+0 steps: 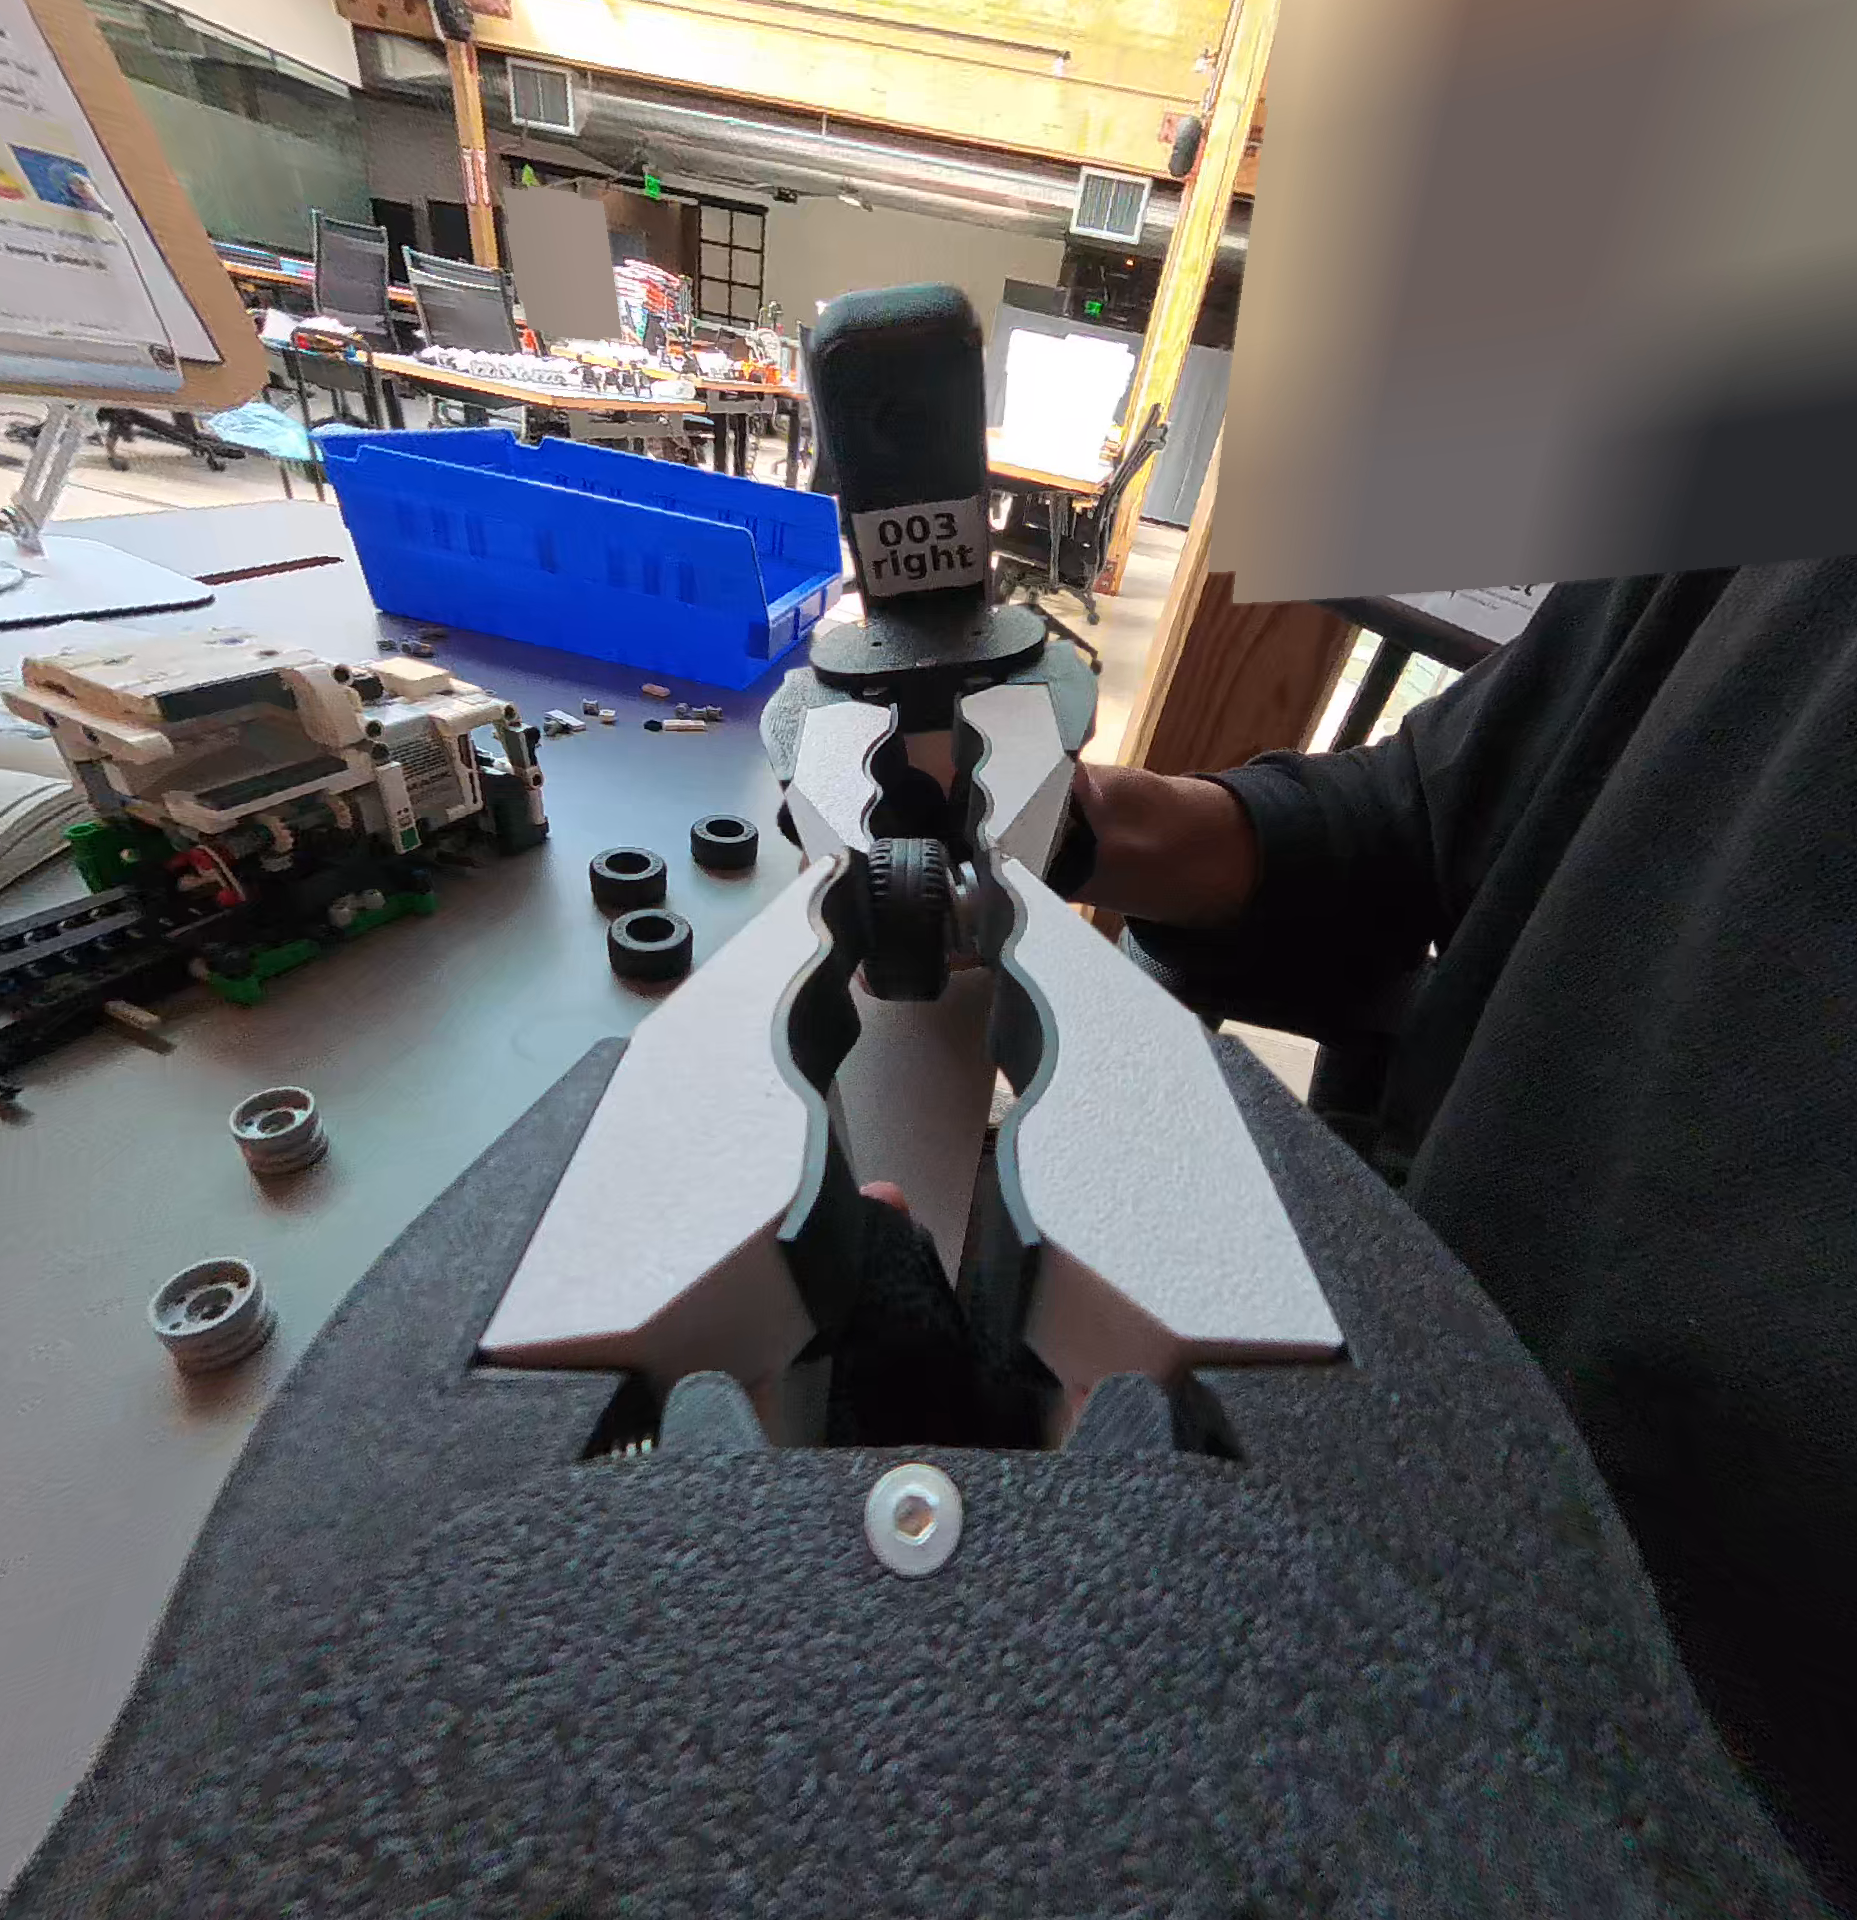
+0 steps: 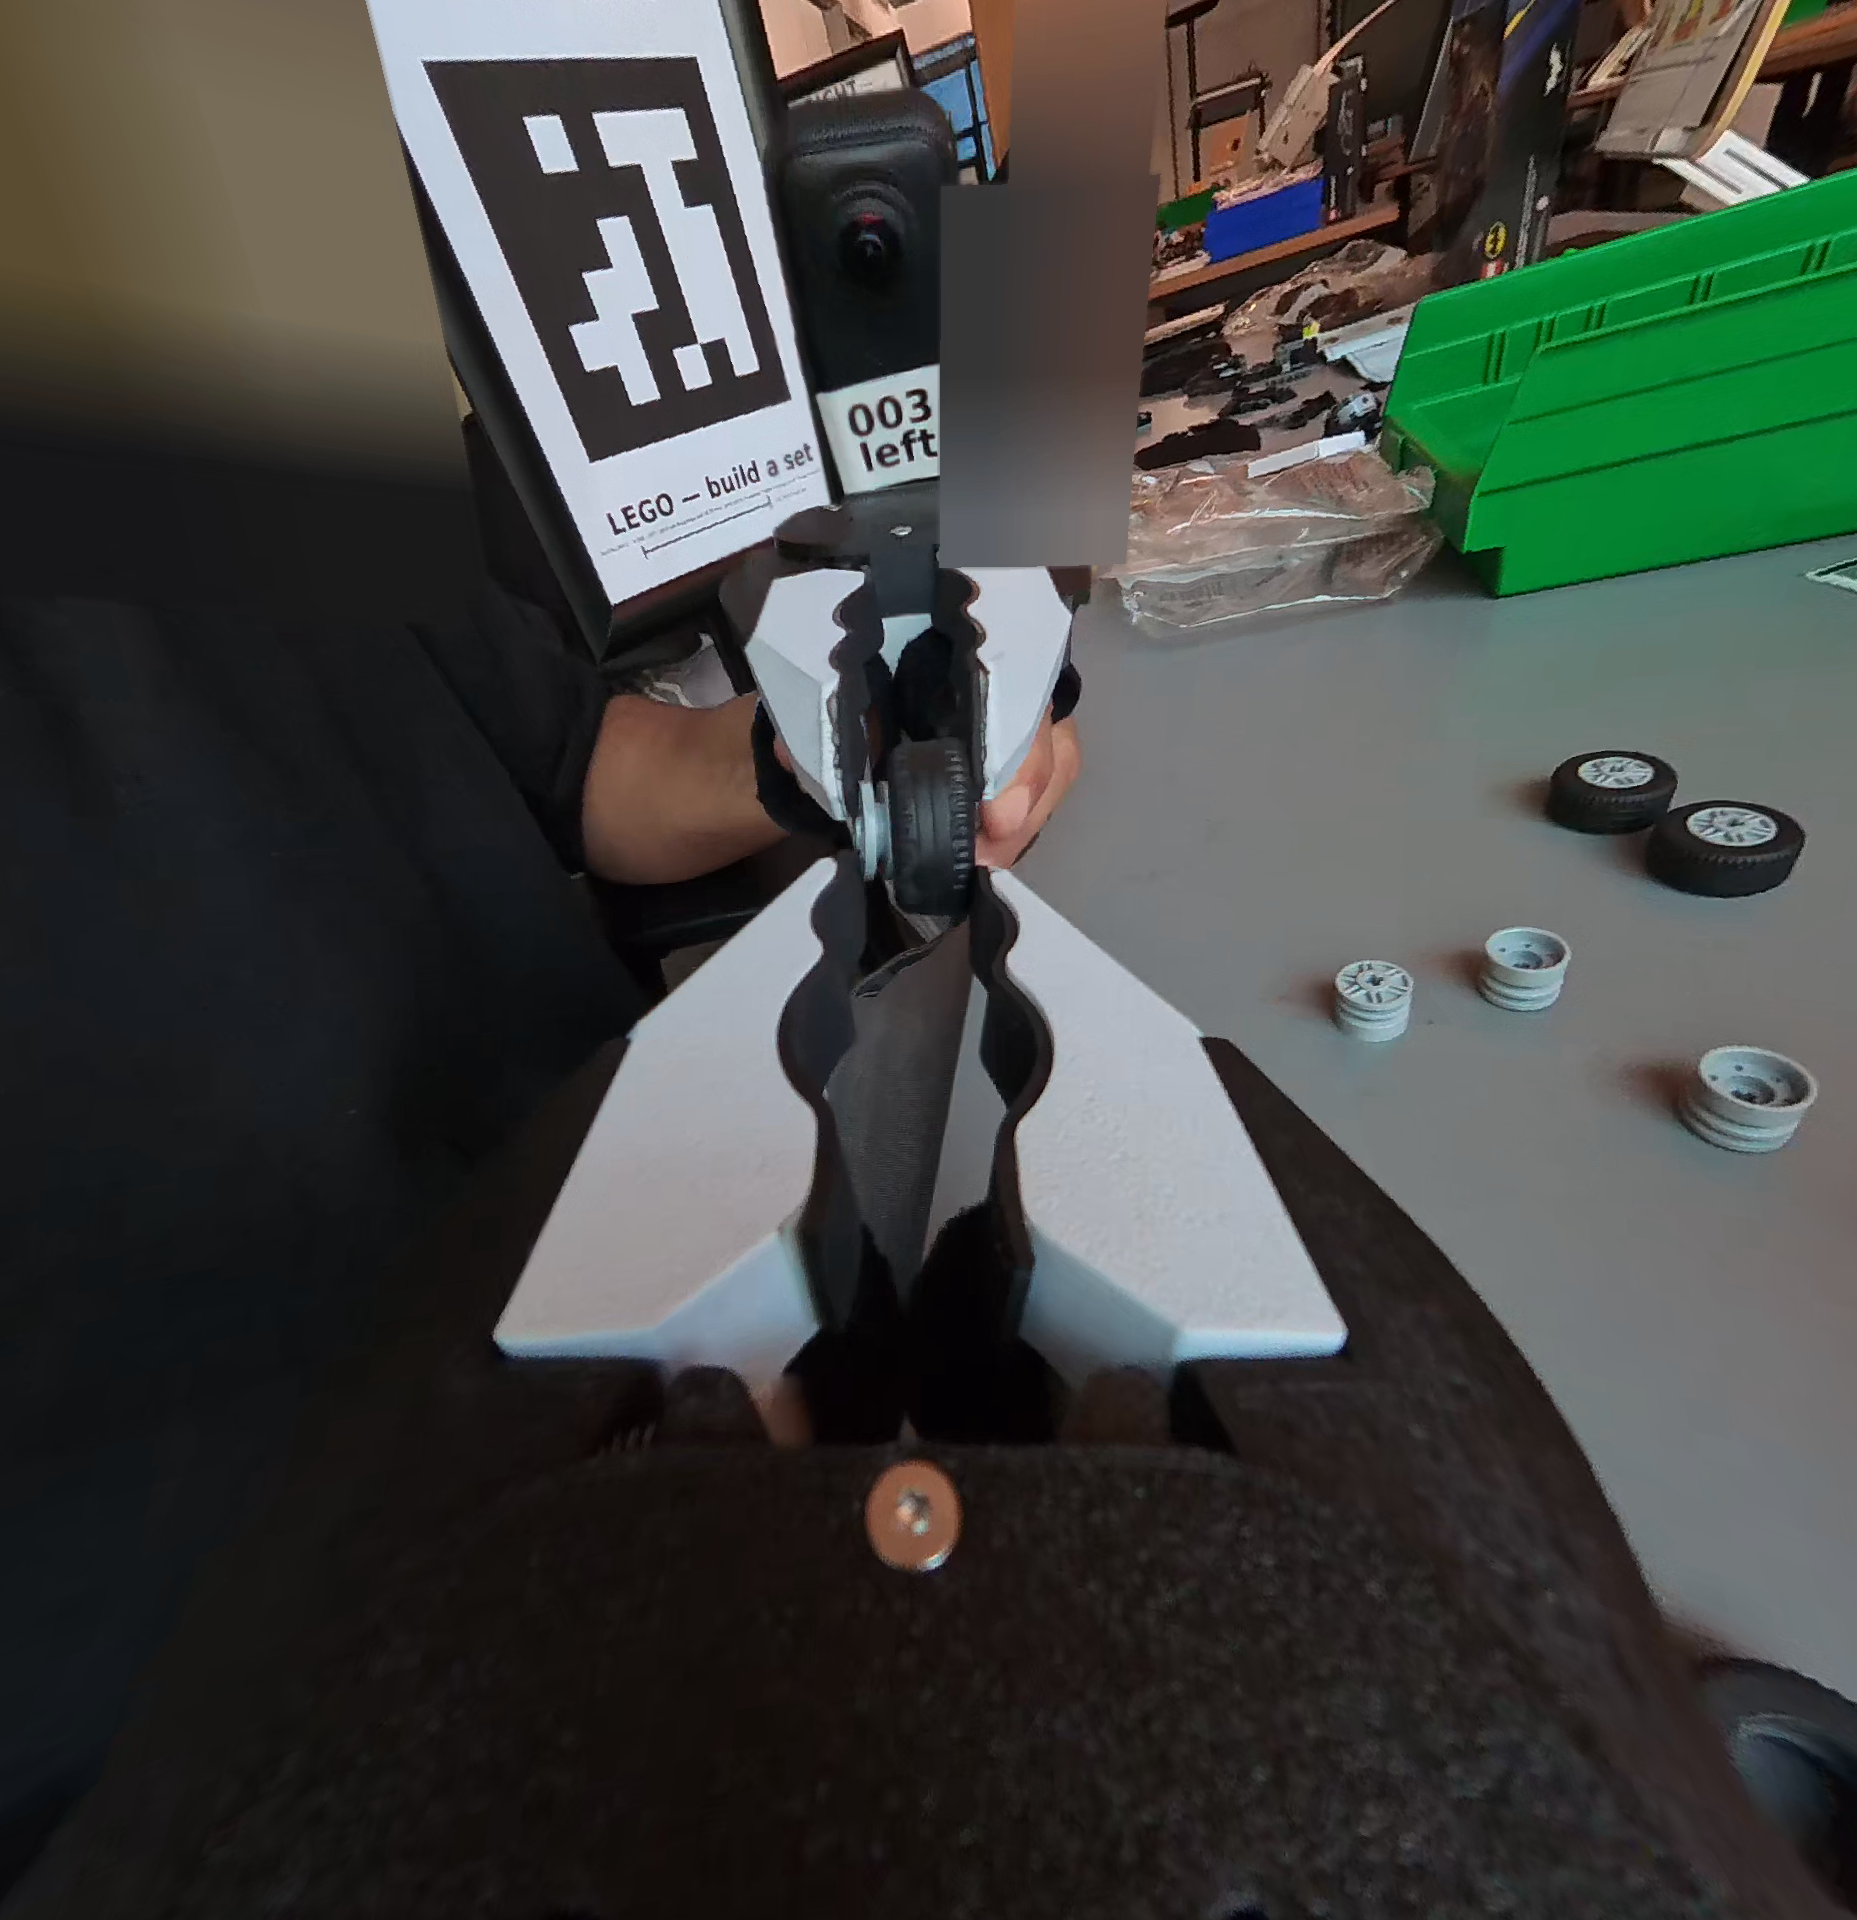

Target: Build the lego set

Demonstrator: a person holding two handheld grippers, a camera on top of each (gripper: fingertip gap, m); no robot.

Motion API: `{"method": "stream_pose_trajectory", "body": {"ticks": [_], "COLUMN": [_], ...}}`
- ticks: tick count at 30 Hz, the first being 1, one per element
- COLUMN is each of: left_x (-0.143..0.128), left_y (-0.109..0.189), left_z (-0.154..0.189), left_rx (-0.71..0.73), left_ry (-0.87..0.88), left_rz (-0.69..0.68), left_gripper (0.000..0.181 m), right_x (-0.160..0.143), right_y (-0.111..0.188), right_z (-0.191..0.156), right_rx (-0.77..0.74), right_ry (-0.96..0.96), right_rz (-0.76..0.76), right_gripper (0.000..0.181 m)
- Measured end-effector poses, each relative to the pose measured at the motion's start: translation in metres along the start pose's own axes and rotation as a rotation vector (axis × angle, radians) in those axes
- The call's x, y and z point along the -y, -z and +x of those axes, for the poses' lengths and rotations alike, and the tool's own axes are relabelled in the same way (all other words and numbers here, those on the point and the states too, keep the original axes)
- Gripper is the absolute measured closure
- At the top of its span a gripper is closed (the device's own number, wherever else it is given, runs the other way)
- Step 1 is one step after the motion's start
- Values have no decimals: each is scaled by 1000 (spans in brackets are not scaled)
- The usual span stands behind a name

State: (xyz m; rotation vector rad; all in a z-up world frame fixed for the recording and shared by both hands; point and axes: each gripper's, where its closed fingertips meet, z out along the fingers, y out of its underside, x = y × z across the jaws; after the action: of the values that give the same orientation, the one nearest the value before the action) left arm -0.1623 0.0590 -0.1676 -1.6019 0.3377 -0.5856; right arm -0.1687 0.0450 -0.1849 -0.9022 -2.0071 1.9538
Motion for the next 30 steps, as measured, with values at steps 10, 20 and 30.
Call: {"method": "stream_pose_trajectory", "body": {"ticks": [10,20,30], "left_x": [7,11,8], "left_y": [0,1,0], "left_z": [5,1,-9], "left_rx": [3,54,227], "left_ry": [-58,-104,-335], "left_rz": [17,40,-18], "left_gripper": [162,163,163], "right_x": [4,8,4], "right_y": [0,-1,0], "right_z": [-9,-7,0], "right_rx": [91,89,106], "right_ry": [-112,-163,-276], "right_rz": [36,56,73], "right_gripper": [166,167,167]}}
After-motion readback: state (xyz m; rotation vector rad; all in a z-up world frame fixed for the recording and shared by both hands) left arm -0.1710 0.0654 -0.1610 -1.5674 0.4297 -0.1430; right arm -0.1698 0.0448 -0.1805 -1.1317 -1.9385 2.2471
